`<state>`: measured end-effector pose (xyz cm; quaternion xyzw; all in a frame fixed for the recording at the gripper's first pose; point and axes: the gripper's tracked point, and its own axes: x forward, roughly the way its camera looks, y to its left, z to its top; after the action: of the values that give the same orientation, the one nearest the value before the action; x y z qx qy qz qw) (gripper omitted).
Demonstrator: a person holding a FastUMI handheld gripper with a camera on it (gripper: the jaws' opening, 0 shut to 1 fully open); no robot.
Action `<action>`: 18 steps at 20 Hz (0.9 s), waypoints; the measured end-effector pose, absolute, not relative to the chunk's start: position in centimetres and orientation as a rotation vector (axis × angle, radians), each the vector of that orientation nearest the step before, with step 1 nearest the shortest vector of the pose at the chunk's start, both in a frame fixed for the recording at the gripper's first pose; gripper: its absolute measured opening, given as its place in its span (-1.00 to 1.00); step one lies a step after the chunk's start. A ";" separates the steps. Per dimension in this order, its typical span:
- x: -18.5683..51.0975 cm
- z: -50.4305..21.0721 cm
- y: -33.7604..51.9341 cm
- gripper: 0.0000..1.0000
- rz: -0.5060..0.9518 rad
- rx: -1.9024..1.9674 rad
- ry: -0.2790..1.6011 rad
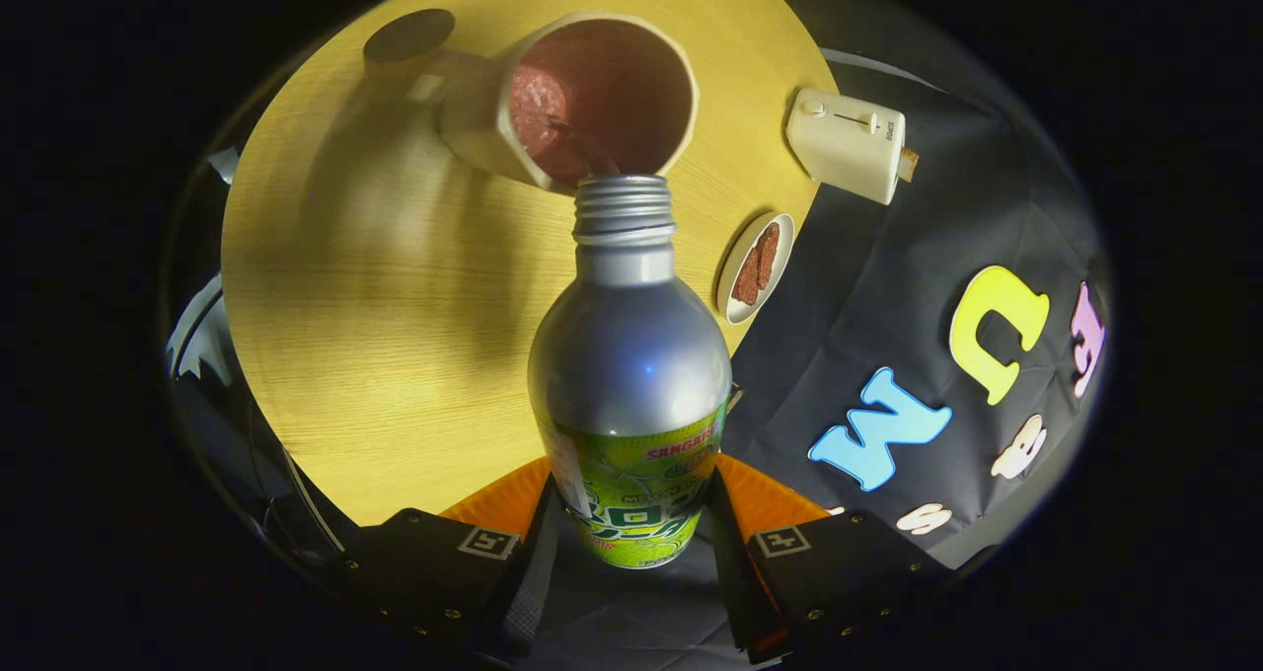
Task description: Take the bottle from table, then pour the juice into the cup, finally place the bottle on the coaster
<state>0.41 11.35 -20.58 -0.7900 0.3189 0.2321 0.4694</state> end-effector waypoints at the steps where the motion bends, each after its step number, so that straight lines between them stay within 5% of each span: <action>1: 0.4 -20.6 11.3 0.43 0.571 -1.943 0.782; 18: 0.6 -19.7 11.6 0.44 0.567 -2.019 0.831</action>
<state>0.56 11.61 -19.71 -0.8086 0.3328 0.2271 0.4287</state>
